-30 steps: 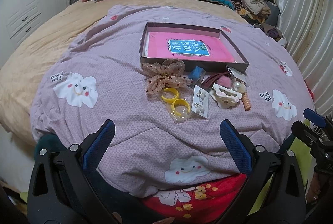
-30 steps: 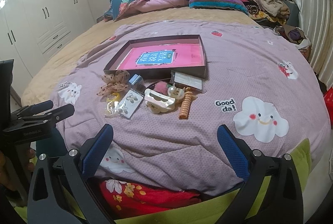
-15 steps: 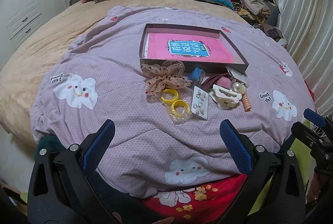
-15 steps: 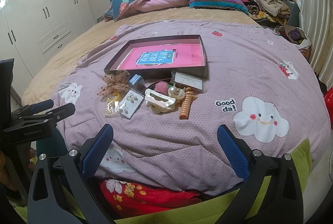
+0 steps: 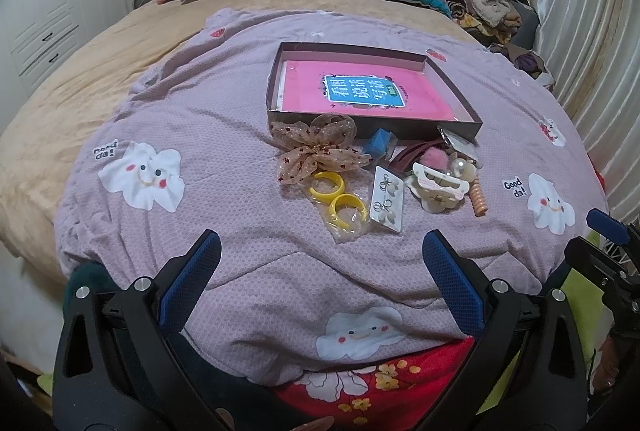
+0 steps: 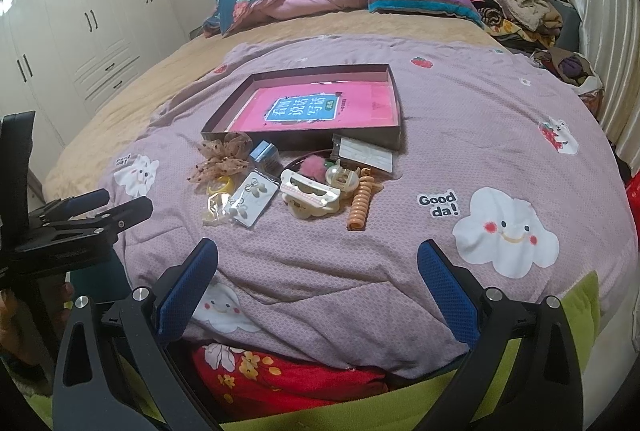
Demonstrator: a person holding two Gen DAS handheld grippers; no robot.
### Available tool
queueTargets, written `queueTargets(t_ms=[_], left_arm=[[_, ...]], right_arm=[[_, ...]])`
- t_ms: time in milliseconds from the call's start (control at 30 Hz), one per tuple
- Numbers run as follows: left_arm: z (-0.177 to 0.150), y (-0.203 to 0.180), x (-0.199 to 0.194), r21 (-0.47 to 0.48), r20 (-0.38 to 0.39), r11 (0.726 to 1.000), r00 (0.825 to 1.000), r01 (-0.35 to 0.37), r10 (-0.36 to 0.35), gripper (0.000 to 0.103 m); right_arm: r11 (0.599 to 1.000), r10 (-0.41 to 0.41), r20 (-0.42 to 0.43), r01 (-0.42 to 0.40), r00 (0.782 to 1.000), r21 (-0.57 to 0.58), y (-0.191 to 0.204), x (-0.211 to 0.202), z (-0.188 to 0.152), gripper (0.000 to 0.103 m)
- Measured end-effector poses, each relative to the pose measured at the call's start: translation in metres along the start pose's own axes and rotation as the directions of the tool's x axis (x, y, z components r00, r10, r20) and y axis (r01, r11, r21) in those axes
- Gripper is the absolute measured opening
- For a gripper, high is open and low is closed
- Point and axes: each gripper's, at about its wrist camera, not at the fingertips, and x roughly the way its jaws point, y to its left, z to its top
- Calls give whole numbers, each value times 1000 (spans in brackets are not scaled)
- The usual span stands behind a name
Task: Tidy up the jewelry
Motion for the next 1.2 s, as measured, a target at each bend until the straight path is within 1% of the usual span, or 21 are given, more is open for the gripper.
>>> queueTargets(t_ms=[200,400,500,600,700,833,933,1000,1067,1200], left_arm=[[7,13,12,-37,-13,999,1000,-2,1,95],[17,31,18,-80,-8,996,1000,-26,26,95],[22,38,23,-93,-11,995,999,-42,42,95],[28,46,30,-101,-21,993,998,-60,58,95],[35,52,37,-109,-29,993,998,-55,52,95],[45,55,48,-107,-40,994,999,-27,23,95],[51,53,60,-94,-51,995,999,-17,12,95],[53,49,70,-76,-58,997,998,-24,20,95],[56,46,80,-57,-68,998,997,-35,31,95],[60,43,109,-44,-117,999,993,-31,25,95]], right_arm=[[1000,18,-6,-18,1000,-13,0,7,9,99],[998,44,-2,-44,999,-45,5,16,28,99],[995,77,-17,-78,997,-55,9,23,40,99],[993,93,-20,-95,995,-77,16,31,52,99],[990,98,-18,-99,995,-95,21,41,62,99],[989,104,-20,-105,994,-106,20,54,71,99],[991,108,-34,-110,994,-78,11,66,75,99],[991,123,-49,-126,991,-50,1,75,77,99],[993,111,-63,-112,992,-25,-7,83,78,99],[995,96,-79,-94,992,30,-27,98,79,99]])
